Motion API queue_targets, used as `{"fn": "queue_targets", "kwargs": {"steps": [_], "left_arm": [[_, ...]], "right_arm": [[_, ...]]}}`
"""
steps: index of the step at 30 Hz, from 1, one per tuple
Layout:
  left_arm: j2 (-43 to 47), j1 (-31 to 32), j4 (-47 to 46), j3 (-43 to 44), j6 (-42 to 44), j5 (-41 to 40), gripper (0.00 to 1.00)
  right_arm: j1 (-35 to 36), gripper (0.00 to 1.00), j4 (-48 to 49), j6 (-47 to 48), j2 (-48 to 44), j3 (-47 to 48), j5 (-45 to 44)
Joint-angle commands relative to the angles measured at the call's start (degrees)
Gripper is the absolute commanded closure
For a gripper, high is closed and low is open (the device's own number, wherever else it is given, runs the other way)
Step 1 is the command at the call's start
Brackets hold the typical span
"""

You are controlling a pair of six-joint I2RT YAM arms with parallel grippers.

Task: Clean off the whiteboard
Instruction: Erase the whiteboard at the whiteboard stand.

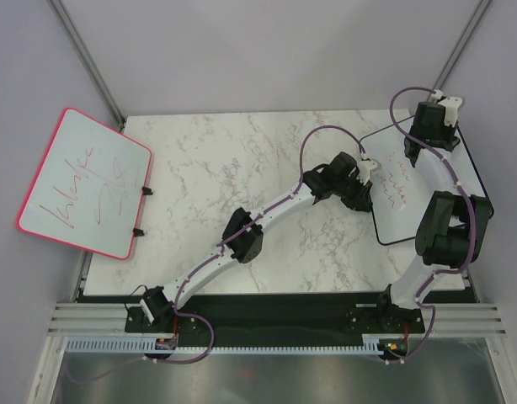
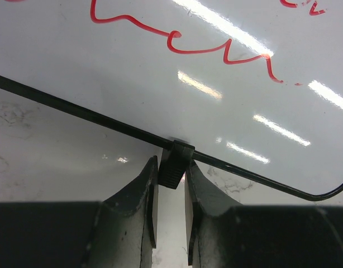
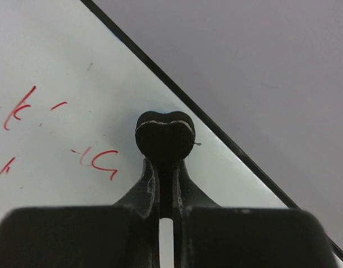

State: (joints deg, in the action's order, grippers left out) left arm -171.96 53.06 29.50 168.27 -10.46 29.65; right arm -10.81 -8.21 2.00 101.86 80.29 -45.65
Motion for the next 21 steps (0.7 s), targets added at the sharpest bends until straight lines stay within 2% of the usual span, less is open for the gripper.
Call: {"fn": "queue_targets", "kwargs": {"steps": [1, 6, 9, 15, 21], "left_arm": [[-1.80, -1.55, 4.52, 1.54, -4.22, -2.14, 0.98], [-1.80, -1.55, 4.52, 1.71, -4.22, -2.14, 0.98], [-1.80, -1.55, 4.52, 1.71, -4.13, -2.14, 0.98], [-1.80, -1.55, 4.61, 1.71, -4.13, -2.14, 0.98], [-1.80, -1.55, 4.61, 1.71, -4.22, -2.05, 0.98]], "right_arm": [[-0.62, 1.00, 1.18, 0.47, -3.95, -2.50, -2.87], [4.12, 1.00, 2.76, 1.25, -3.87, -5.76, -3.04], [4.13, 1.00, 3.37, 1.33, -2.20, -5.41, -2.95], [0.09, 1.00, 3.37, 3.97, 1.76, 3.72, -5.76], [-0.53, 1.00, 3.11, 10.30, 5.18, 11.64, -8.40]]}}
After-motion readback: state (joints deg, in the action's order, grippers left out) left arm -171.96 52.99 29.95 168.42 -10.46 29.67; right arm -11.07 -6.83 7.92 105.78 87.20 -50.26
